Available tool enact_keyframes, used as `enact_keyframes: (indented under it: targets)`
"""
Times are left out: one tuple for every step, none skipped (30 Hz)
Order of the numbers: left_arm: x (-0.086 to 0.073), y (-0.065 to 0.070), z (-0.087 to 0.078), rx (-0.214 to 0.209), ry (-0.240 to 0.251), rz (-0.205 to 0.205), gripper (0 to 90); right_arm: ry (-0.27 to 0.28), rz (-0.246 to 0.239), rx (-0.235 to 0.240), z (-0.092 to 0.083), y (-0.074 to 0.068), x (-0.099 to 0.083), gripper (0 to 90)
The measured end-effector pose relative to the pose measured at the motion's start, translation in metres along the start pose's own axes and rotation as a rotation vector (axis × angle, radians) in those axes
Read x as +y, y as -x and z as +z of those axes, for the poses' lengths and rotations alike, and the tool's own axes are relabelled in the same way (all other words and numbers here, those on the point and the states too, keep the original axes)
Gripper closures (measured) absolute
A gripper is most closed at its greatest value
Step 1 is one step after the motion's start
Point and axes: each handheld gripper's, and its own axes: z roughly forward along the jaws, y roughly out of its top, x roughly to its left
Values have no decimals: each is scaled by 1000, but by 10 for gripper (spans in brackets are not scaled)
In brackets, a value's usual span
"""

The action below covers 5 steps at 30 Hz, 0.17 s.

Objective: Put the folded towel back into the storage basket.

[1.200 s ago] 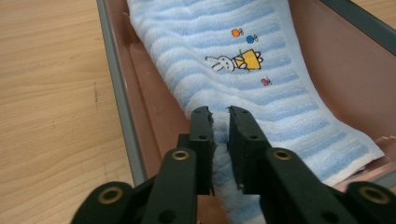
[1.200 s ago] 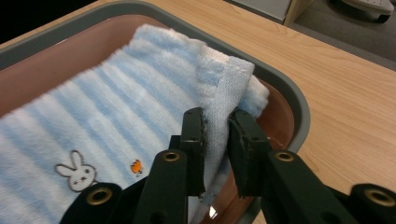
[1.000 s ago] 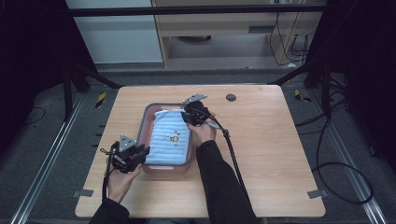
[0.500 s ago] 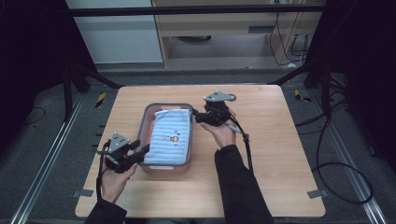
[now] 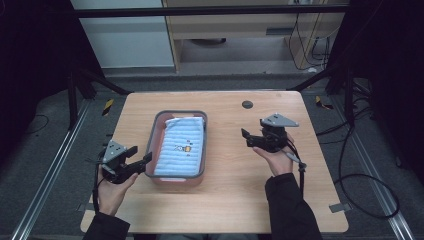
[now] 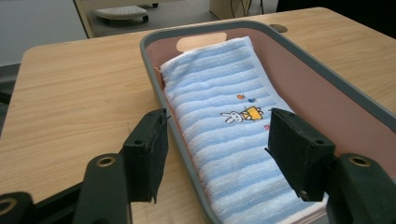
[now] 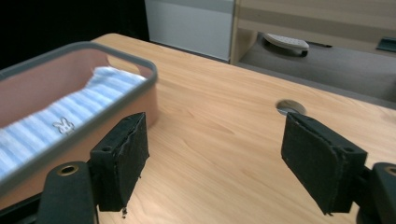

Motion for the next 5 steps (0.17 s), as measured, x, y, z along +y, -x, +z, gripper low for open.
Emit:
enact_keyframes:
  targets:
    - [-1,-2,0,3,0,-3,365,1,1,-10,-5,4,-4,234]
    - [-1,-4,-1,5,-1,-6,359,-1,9,-18,-9,9,-9,233]
    - [-2,-6,-1,7,-2,-10,355,-6,16,-27,-13,13,-13,233]
    - [-3,-8,-2,11,0,-13,354,-8,17,-37,-17,17,-17,232]
    - [-3,-9,-2,16,0,-12,352,-8,24,-45,-21,20,-20,232]
